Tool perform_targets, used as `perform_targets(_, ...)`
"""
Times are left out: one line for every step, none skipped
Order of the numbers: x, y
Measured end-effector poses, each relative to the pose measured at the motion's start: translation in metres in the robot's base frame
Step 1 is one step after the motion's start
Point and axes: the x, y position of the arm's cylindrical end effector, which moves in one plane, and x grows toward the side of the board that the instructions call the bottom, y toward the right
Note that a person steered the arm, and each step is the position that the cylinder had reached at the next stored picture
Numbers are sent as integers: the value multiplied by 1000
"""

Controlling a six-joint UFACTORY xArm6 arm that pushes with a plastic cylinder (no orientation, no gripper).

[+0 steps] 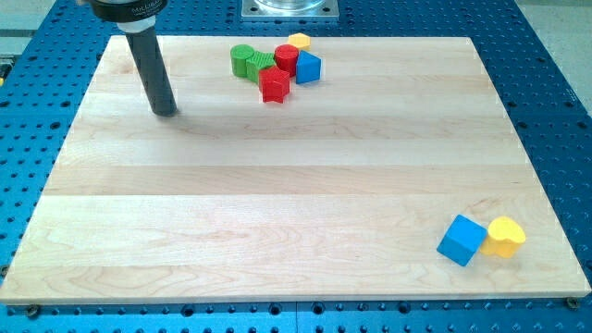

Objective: Place the green star and the red star in a vertical line

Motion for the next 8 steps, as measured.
perform_targets(6, 0)
perform_targets(6, 1)
perform_targets(9, 9)
perform_targets(15, 17)
perform_targets(21, 24)
perform_targets(22, 24)
perform_targets(23, 25)
perform_targets(24, 75)
